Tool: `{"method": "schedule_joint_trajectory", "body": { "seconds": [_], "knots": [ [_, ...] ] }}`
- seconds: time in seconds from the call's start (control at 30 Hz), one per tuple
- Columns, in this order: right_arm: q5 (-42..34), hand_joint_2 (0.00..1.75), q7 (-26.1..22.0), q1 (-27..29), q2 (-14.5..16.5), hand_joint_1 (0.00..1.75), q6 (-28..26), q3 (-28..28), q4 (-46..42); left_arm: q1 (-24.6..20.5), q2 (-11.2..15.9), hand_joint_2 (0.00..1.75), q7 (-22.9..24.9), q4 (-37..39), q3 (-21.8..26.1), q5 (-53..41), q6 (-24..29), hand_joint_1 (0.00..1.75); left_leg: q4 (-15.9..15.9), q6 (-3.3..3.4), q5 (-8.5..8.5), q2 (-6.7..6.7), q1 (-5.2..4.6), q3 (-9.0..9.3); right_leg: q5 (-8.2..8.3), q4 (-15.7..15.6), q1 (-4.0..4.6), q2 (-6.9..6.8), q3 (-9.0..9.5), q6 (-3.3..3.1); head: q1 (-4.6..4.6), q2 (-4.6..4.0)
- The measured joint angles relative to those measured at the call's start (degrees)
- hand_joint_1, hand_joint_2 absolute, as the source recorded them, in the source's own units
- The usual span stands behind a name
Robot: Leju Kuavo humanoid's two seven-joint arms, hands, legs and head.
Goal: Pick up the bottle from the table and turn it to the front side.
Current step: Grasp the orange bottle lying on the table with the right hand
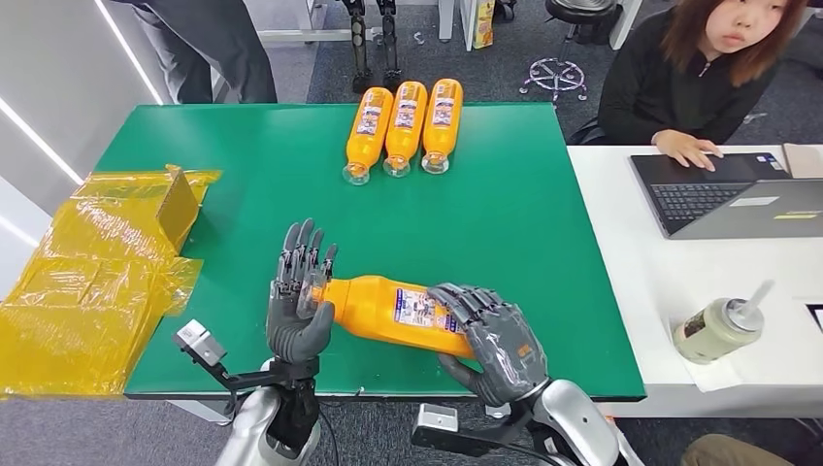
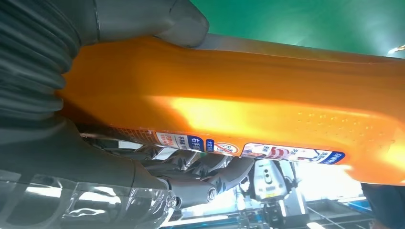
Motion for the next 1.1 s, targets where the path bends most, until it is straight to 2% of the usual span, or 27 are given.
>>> {"method": "schedule_joint_trajectory", "body": {
  "seconds": [0.17, 0.63, 0.8, 0.87, 0.93, 0.97, 1.0, 1.1],
  "knots": [
    [0.17, 1.75, -0.62, 1.79, 1.88, 1.75, 0.02, -0.68, -0.43, 0.34, 0.11, 1.75, 0.66, -0.02, -0.10, 1.43, -3.36, 0.00, 0.00, 0.00, 0.00, 0.00, 0.00, 0.01, 0.00, 0.00, 0.00, 0.00, 0.00, 0.00, 0.00, 0.00],
    [-1.02, 1.75, -2.32, 5.35, 3.51, 1.75, 0.17, -0.88, -1.08, 0.79, 0.16, 1.75, 1.54, -0.99, -0.52, 1.67, -3.72, 0.00, -0.01, -0.01, -0.01, 0.00, 0.01, 0.00, -0.02, 0.01, 0.01, 0.00, -0.02, -0.03, 0.00, 0.00],
    [-7.96, 1.75, -4.18, 5.58, 3.59, 1.75, 0.28, 1.78, 1.34, 2.33, 0.45, 1.75, 3.13, -4.02, -0.52, 1.14, -3.11, 0.02, -0.01, -0.03, -0.02, 0.00, 0.01, -0.01, -0.02, 0.00, 0.01, 0.00, -0.02, -0.03, 0.00, 0.00],
    [-9.82, 1.75, -4.65, 4.99, 3.16, 1.74, -0.34, 2.35, 2.34, 2.57, 0.49, 1.75, 3.08, -4.26, -0.51, 0.66, -3.21, 0.45, -0.01, -0.03, -0.01, 0.01, 0.01, -0.01, -0.02, 0.01, 0.01, 0.00, -0.01, -0.03, 0.00, 0.00],
    [-11.05, 1.75, -4.93, 4.12, 2.62, 1.74, -0.97, 2.81, 3.07, 2.62, 0.49, 1.75, 2.92, -4.28, -0.50, 0.26, -3.42, 1.13, -0.01, -0.02, -0.01, 0.01, 0.01, -0.01, -0.02, 0.01, 0.01, 0.00, -0.01, -0.03, 0.00, 0.00],
    [-11.44, 1.75, -5.02, 3.64, 2.37, 1.74, -1.15, 2.97, 3.34, 2.63, 0.49, 1.75, 2.79, -4.28, -0.49, 0.14, -3.55, 1.31, -0.01, -0.02, -0.01, 0.01, 0.01, -0.01, -0.02, 0.01, 0.01, 0.00, -0.01, -0.03, 0.00, 0.00],
    [-11.73, 1.75, -5.07, 3.13, 2.13, 1.75, -1.26, 3.12, 3.57, 2.63, 0.49, 1.75, 2.68, -4.28, -0.49, 0.06, -3.68, 1.43, -0.01, -0.02, -0.01, 0.01, 0.01, -0.01, -0.02, 0.01, 0.01, 0.00, -0.01, -0.03, 0.00, 0.00],
    [-12.28, 1.75, -5.11, 1.60, 1.43, 1.75, -1.73, 3.46, 3.94, 2.63, 0.50, 1.75, 2.46, -4.27, -0.48, -0.08, -4.11, 1.46, 0.00, -0.02, -0.01, 0.01, 0.01, -0.01, -0.01, 0.01, 0.01, 0.00, -0.01, -0.03, 0.00, 0.00]
  ]
}}
